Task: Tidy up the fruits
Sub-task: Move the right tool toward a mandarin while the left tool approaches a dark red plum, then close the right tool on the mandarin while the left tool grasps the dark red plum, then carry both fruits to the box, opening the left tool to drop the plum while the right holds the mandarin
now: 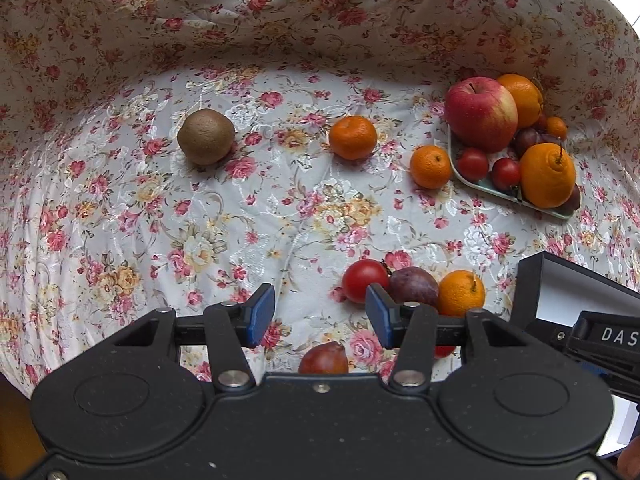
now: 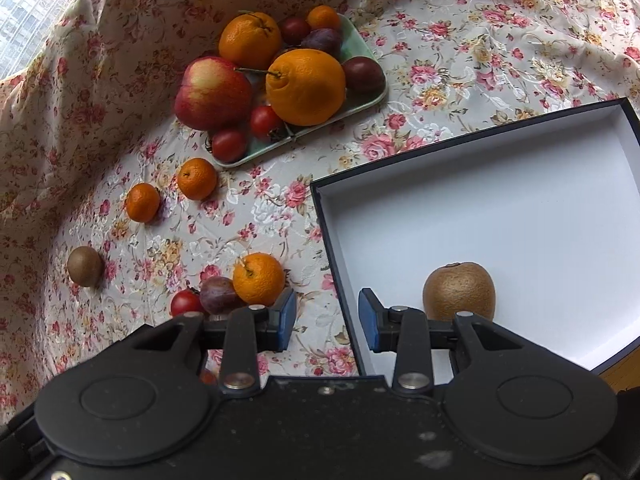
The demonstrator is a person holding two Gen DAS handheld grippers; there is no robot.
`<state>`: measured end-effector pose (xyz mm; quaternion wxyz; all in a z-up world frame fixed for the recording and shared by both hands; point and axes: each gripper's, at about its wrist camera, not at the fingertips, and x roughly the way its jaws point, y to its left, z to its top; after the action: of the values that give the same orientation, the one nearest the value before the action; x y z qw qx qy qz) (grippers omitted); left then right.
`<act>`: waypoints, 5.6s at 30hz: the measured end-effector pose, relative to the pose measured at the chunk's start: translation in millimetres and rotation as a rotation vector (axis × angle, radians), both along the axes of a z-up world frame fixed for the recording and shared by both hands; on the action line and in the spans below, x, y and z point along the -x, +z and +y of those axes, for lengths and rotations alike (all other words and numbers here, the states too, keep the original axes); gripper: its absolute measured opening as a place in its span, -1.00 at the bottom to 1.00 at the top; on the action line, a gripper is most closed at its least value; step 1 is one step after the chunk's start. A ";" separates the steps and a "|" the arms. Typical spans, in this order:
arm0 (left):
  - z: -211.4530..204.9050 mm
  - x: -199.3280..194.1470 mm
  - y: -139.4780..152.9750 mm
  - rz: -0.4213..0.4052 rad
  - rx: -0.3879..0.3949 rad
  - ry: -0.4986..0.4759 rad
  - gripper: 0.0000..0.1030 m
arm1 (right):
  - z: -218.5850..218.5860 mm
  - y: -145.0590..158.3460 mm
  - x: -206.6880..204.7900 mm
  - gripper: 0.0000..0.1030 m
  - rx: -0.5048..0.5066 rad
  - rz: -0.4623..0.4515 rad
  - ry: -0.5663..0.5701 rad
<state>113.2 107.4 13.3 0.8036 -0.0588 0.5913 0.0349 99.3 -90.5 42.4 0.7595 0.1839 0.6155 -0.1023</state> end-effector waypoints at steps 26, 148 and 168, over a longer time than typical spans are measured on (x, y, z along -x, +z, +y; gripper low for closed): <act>76.5 0.1 -14.7 0.050 0.023 0.049 0.10 | 66.4 -41.5 -24.7 -0.27 0.016 0.108 0.058; -180.8 53.7 3.3 -0.027 0.162 -0.421 -0.13 | -173.1 16.9 71.1 -0.16 0.106 -0.090 -0.258; -268.4 45.8 -10.3 -0.030 0.199 -0.482 -0.13 | -241.5 12.1 120.3 -0.16 0.159 -0.048 -0.328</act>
<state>67.5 -161.1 3.0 0.7877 0.0043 0.5766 -0.2168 -20.9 -332.0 54.5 0.7592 0.2236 0.5491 -0.2686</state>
